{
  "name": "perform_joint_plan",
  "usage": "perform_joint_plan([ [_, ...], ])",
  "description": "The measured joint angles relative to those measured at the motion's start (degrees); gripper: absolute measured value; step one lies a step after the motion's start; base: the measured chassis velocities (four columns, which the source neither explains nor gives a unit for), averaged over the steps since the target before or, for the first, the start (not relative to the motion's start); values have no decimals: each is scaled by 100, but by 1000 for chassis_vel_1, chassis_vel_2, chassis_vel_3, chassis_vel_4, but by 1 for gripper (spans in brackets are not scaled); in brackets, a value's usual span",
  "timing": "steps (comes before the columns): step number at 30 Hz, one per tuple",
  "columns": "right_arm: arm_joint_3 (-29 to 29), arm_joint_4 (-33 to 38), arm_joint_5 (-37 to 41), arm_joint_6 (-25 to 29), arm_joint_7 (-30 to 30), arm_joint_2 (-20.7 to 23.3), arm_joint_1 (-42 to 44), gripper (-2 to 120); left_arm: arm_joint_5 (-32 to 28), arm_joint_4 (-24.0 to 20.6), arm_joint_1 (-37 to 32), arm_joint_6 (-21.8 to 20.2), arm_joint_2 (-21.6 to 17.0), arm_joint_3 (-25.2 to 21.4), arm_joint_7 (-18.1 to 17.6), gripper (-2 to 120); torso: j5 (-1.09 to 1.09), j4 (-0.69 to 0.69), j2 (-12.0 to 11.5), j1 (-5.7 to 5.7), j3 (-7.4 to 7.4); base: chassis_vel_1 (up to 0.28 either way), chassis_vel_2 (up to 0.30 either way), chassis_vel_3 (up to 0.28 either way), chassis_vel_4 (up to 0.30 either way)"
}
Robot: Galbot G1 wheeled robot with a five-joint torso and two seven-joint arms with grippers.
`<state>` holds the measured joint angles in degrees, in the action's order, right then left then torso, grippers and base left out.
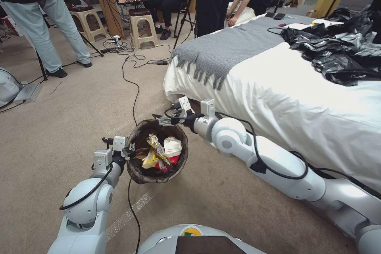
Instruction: Pick up the trash bin, then pick up the garbage from the floor and place it into the trash bin.
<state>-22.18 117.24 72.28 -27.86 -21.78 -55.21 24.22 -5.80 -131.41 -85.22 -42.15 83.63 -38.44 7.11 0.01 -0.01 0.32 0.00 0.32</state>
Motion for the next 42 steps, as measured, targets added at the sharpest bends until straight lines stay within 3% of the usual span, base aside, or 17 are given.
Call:
perform_joint_plan([
  [11, 970, 1180, 590, -12, -60, 663, 216, 100, 11, 48, 23, 0, 8, 17, 9, 0, 0, 1, 0, 0, 0, 0, 0, 0, 0],
  [13, 1764, 1618, 613, 56, -103, 1174, 605, 100, 14, 56, 29, 2, 5, 12, 19, 0, 1, 0, 0, 0, 0, 0, 0, 0, 0],
  [14, 1764, 1618, 613, 56, -103, 1174, 605, 100, 14, 56, 29, 2, 5, 12, 19, 0, 1, 0, 0, 0, 0, 0, 0, 0, 0],
  [16, 3831, 2088, 58, 252, 10, 1722, 2130, 100, 26, 91, 56, 2, 0, 31, 25, 0, 1, -1, 0, 0, 0, 0, 0, 0, 0],
  [17, 3831, 2088, 58, 252, 10, 1722, 2130, 100, 26, 91, 56, 2, 0, 31, 25, 0, 1, -1, 0, 0, 0, 0, 0, 0, 0],
  [18, 4384, 2150, -119, 269, 70, 1704, 2630, 100, 29, 91, 54, 2, 2, 46, 25, 0, 3, -1, 0, 0, -1, 0, 0, 0, 0],
  [20, 5680, 2108, -1093, 432, 566, 1405, 3862, 100, 32, 83, 30, 2, 5, 68, 25, 0, -1, 0, 0, 0, -1, 0, 0, 0, 0],
  [21, 5680, 2108, -1093, 432, 566, 1405, 3862, 100, 32, 83, 30, 2, 5, 68, 25, 0, -1, 0, 0, 0, -1, 0, 0, 0, 0],
  [24, 6928, 1721, -3077, 1176, 1603, 663, 5374, 100, 31, 44, -2, 2, -8, 48, 20, 0, 4, -2, 0, 0, 0, 0, 0, 0, 0],
  [25, 6928, 1721, -3077, 1176, 1603, 663, 5374, 100, 31, 44, -2, 2, -8, 48, 20, 0, 4, -2, 0, 0, 0, 0, 0, 0, 0],
  [27, 7480, 1510, -4171, 1785, 2127, -50, 6090, 100, 24, 30, -9, 2, -29, 28, 23, 0, -1, -5, -1, -1, -1, 0, 0, 0, 0],
  [28, 7604, 1460, -4417, 1984, 2212, -473, 6297, 100, 20, 28, -9, 2, -33, 25, 24, 0, 0, -4, -1, -1, -1, 0, 0, 0, 0],
  [29, 7604, 1460, -4417, 1984, 2212, -473, 6297, 100, 20, 28, -9, 2, -33, 25, 24, 0, 0, -4, -1, -1, -1, 0, 0, 0, 0],
  [32, 7738, 1328, -5050, 2539, 2398, -1635, 6592, 100, 22, 28, -17, 2, -31, 49, 20, 0, 0, -1, -1, -1, -1, 0, 0, 0, 0],
  [33, 7756, 1277, -5320, 2764, 2505, -1818, 6638, 100, 24, 29, -21, 6, -26, 63, 19, 0, 0, -1, -1, -1, -1, 0, 0, 0, 0],
  [37, 7786, 1117, -6013, 3421, 2749, -2266, 6825, 100, 30, 44, -37, 51, -19, 99, 19, 0, -3, 1, -1, -1, 0, 0, 0, 0, 0],
  [42, 7813, 988, -6191, 3784, 2902, -2678, 6970, 100, 24, 47, -63, 99, -10, 113, 9, 0, -2, 0, -1, -1, 0, 0, 0, 0, 0],
])
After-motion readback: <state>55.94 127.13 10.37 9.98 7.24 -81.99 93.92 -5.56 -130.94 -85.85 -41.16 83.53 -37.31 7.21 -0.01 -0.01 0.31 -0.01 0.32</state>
